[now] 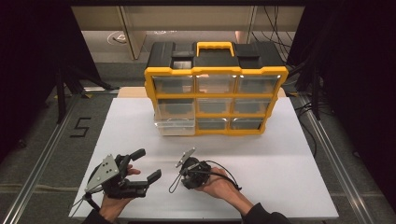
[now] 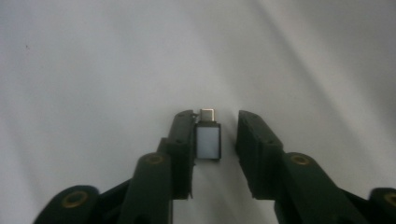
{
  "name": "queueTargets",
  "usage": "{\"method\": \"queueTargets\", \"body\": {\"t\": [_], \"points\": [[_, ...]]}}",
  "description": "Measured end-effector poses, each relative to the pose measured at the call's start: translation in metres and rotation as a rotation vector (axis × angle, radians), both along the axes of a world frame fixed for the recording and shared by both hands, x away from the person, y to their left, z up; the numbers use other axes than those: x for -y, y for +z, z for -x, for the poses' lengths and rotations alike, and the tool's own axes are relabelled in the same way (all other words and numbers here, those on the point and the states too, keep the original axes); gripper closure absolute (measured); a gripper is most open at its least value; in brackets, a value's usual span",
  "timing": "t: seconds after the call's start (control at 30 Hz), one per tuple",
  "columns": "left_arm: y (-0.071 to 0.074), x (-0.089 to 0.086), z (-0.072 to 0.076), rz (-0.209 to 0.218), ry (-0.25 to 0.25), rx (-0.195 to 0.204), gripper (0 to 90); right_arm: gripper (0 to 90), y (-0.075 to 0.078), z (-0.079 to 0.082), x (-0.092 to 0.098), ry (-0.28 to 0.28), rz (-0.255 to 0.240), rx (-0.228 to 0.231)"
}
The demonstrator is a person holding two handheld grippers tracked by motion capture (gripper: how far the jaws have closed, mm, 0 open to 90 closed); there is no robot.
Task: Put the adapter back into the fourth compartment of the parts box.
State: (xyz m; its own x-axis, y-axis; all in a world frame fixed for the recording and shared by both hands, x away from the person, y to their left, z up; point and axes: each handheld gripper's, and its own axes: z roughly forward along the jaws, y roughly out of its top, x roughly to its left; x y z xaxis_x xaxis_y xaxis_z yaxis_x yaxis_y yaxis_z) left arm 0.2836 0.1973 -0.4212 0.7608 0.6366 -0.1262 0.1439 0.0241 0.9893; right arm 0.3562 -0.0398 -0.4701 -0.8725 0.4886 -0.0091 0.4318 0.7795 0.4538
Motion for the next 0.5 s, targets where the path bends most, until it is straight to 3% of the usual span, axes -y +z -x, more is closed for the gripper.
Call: {"method": "queueTargets", "body": {"t": [0.13,0.3,0.5], "points": [[0.0,0.0,0.0,0.001,0.0,-0.001,11.3,76.1,0.001,0.001,-0.001,0.015,0.006,-0.004],[0.0,0.0,0.0,0.001,-0.002,-0.002,11.3,76.5,0.002,0.002,-0.001,0.025,0.009,0.0],[0.0,0.0,0.0,0.002,-0.003,-0.007,11.4,76.6,0.013,0.001,0.003,0.031,-0.041,0.018]]}}
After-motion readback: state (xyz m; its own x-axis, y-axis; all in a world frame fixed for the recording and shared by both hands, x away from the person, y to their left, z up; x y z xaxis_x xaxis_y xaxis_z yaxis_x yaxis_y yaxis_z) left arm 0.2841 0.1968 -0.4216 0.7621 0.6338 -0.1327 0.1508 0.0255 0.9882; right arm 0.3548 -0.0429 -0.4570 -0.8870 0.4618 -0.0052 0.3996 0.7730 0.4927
